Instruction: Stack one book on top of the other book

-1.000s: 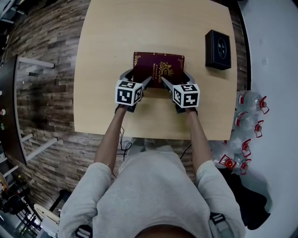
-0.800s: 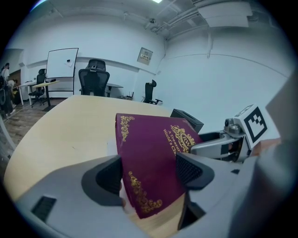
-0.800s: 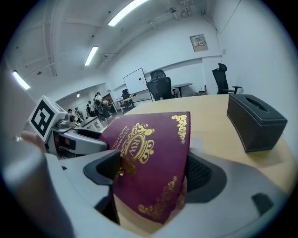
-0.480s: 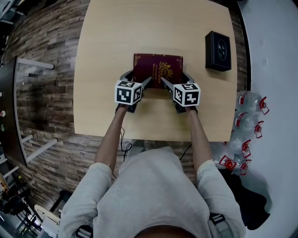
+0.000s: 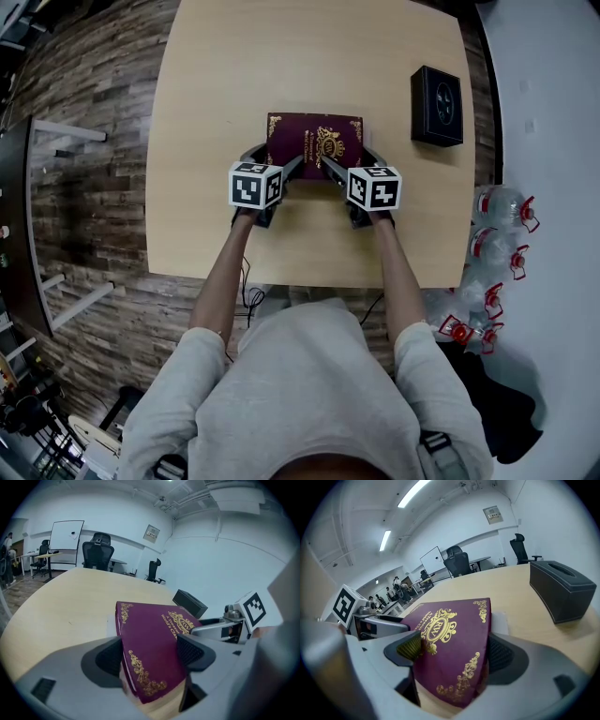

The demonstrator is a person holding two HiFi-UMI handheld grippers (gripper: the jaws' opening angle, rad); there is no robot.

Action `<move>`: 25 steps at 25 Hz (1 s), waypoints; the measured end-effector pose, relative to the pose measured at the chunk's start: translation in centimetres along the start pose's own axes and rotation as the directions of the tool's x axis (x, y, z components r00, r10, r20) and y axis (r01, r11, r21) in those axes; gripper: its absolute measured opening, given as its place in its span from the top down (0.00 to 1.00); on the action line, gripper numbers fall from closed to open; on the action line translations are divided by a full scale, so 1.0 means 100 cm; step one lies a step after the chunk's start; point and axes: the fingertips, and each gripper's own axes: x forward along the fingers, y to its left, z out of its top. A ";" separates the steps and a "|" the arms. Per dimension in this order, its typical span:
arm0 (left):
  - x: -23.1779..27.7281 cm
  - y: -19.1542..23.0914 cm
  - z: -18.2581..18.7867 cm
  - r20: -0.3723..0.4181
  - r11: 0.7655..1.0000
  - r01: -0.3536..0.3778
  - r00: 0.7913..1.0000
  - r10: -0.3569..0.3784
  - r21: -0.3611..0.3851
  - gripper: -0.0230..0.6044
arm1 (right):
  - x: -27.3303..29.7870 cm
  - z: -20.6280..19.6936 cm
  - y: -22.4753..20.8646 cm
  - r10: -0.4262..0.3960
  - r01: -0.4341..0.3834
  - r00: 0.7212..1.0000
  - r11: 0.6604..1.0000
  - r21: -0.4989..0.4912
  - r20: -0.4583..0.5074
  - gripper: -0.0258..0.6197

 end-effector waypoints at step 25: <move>-0.021 0.008 0.008 0.052 0.998 -0.051 0.997 0.050 0.025 0.38 | -0.026 0.018 -0.009 -0.046 0.050 0.994 0.998 -0.031 0.101 0.36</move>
